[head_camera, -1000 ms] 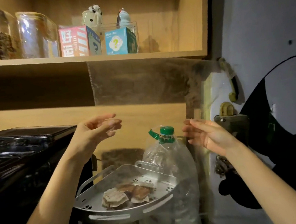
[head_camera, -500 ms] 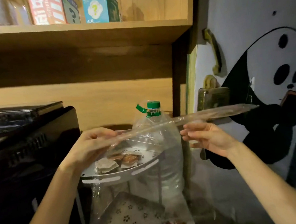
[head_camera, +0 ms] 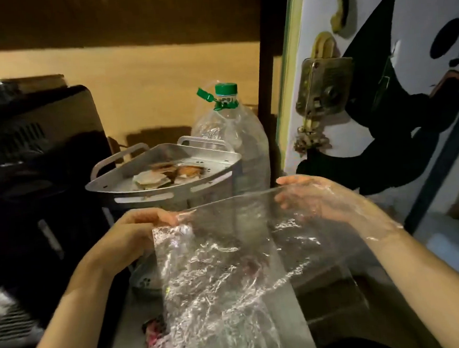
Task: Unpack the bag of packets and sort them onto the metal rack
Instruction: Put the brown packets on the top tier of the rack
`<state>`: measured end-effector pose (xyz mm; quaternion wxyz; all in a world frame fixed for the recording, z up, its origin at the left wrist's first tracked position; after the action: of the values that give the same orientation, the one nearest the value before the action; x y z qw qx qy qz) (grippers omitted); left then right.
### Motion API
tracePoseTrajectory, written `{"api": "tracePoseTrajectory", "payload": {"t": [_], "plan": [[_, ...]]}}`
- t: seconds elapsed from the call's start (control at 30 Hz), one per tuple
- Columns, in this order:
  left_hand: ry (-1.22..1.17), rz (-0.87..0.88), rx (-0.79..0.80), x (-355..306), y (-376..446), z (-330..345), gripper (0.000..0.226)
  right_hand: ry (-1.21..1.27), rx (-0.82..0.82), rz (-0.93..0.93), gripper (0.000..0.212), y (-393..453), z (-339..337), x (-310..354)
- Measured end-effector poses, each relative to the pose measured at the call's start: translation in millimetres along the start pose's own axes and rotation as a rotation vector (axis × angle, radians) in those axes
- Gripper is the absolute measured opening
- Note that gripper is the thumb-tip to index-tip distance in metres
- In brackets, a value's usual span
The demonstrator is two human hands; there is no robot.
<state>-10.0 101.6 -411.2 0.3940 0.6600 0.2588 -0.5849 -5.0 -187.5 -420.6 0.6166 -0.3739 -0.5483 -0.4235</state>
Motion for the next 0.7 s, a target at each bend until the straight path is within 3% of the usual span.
{"api": "tracePoseTrajectory", "payload": {"t": [0.1, 0.2, 0.3, 0.33, 0.37, 0.43, 0.53, 0.63, 0.7], "plan": [[-0.164, -0.155, 0.153, 41.1, -21.7, 10.4, 0.037, -0.049, 0.007, 0.087, 0.03, -6.4, 3.2, -27.8], [-0.291, -0.31, 0.133, 72.0, -37.9, 19.1, 0.039, -0.078, 0.02, 0.125, 0.039, -8.0, 4.7, -55.8], [-0.077, -0.425, 0.064, 92.5, -46.0, 28.2, 0.067, -0.135, 0.006, 0.191, 0.008, -7.3, 11.3, -76.2], [0.021, -0.47, 0.141, 98.3, -48.0, 37.8, 0.075, -0.175, -0.016, 0.221, 0.023, -4.4, 10.1, -83.0], [0.087, -0.516, 0.237, 104.5, -50.1, 49.1, 0.074, -0.202, -0.012, 0.262, 0.033, -3.5, 14.7, -88.6], [0.194, -0.611, 0.369, 121.0, -55.6, 61.2, 0.05, -0.207, 0.043, 0.321, 0.04, -1.8, 26.1, -99.9], [0.226, -0.657, 0.461, 148.8, -65.7, 66.2, 0.032, -0.187, 0.105, 0.376, 0.03, 1.1, 37.8, -112.6], [0.168, -0.633, 0.383, 162.9, -75.4, 66.3, 0.018, -0.075, 0.099, 0.42, 0.03, 4.4, 43.3, -124.6], [0.126, -0.622, 0.278, 168.6, -83.6, 60.2, 0.025, -0.029, 0.071, 0.459, 0.039, 8.1, 42.8, -135.8]]}}
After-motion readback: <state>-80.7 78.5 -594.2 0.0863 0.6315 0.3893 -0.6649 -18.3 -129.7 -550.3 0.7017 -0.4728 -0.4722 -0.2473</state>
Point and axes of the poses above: each hand's wrist, its own y-axis towards the middle knuckle, its own z-axis out of the palm, x = y × z, the point moved 9 cm from there along y, towards the middle knuckle, and after that the axes turned 1 degree about x, right-handed, at the moved point
